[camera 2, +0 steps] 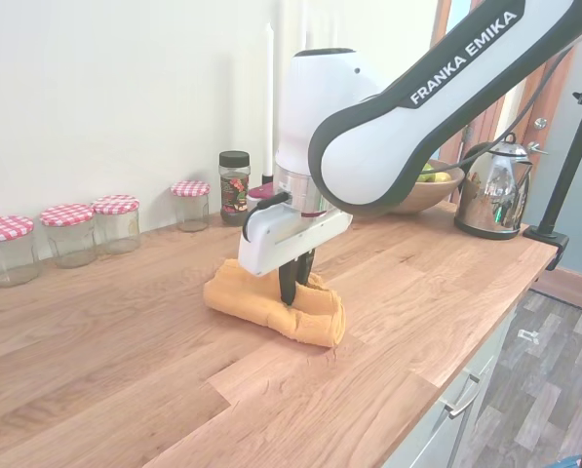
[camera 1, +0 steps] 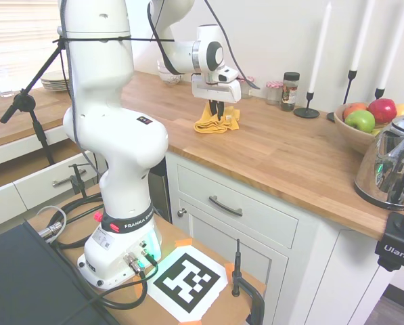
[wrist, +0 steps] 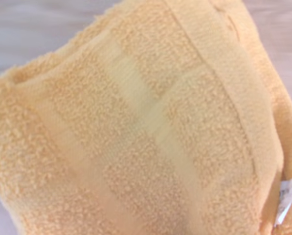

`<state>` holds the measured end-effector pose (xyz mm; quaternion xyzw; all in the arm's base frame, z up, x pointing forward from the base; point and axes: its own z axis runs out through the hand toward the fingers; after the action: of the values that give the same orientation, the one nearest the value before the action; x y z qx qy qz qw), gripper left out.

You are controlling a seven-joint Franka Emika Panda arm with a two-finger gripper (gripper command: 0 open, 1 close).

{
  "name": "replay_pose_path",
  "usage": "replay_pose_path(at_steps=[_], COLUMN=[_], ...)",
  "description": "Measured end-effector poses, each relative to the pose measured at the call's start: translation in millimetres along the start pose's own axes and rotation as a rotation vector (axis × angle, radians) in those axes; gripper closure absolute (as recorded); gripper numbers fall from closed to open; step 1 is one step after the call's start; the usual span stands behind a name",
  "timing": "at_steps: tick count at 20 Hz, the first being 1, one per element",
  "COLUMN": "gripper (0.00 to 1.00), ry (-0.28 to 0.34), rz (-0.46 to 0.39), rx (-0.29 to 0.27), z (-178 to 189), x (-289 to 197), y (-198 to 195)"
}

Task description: Wipe the counter

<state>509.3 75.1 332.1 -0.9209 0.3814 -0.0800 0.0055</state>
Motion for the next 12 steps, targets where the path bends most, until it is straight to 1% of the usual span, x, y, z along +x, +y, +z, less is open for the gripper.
replay_pose_path(at_steps=[6,9,12], gripper=[1.0,1.0,1.0], ry=[-0.025,-0.038,-0.044], rz=[0.088,0.142,0.197], rx=[0.03,0.046,0.062], z=[5.7,8.0,9.8], x=[68.3,104.0,137.6], y=[61.9,105.2,156.8])
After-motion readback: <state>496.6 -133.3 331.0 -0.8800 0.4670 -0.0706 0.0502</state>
